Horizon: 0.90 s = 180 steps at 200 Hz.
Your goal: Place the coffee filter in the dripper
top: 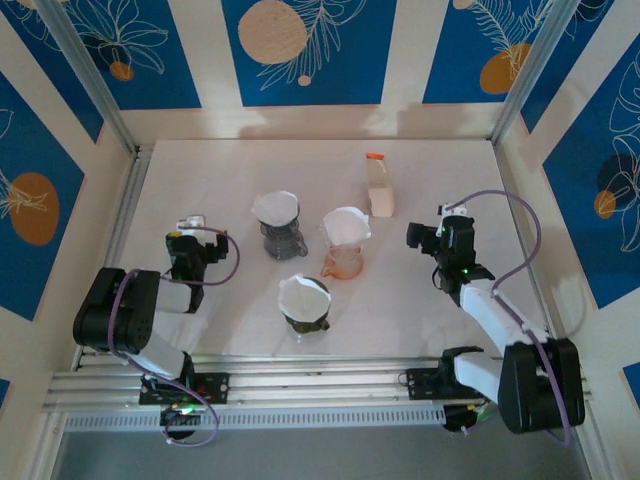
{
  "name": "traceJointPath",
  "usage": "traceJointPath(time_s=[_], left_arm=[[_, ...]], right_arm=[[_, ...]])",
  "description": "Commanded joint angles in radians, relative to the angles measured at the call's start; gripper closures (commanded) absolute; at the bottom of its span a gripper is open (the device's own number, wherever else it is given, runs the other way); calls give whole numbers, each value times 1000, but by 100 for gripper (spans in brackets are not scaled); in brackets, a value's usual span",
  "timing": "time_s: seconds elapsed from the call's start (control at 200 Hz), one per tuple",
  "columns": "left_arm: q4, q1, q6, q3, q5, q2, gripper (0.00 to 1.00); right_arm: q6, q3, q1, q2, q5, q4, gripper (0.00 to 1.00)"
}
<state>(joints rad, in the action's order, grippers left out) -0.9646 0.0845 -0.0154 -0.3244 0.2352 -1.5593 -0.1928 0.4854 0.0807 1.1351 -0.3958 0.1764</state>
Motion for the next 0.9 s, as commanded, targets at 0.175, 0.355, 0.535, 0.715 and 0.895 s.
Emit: traceJointPath(time_s=[0.175, 0.355, 0.535, 0.715, 0.895], left_arm=[[-23, -8, 15, -21, -17, -2, 0], [-23, -7, 15, -21, -18, -3, 0], [-23, -7, 15, -21, -17, -2, 0], [-23, -8, 15, -21, -17, -2, 0], [-24, -7, 15, -21, -17, -2, 0]], right_arm=[[73, 14, -30, 264, 118, 346, 1], [85, 43, -44, 368, 178, 413, 1], [88, 32, -56, 369, 227, 438, 1], [86, -96, -82, 414, 314, 730, 1], [81, -77, -75, 394, 256, 656, 1]])
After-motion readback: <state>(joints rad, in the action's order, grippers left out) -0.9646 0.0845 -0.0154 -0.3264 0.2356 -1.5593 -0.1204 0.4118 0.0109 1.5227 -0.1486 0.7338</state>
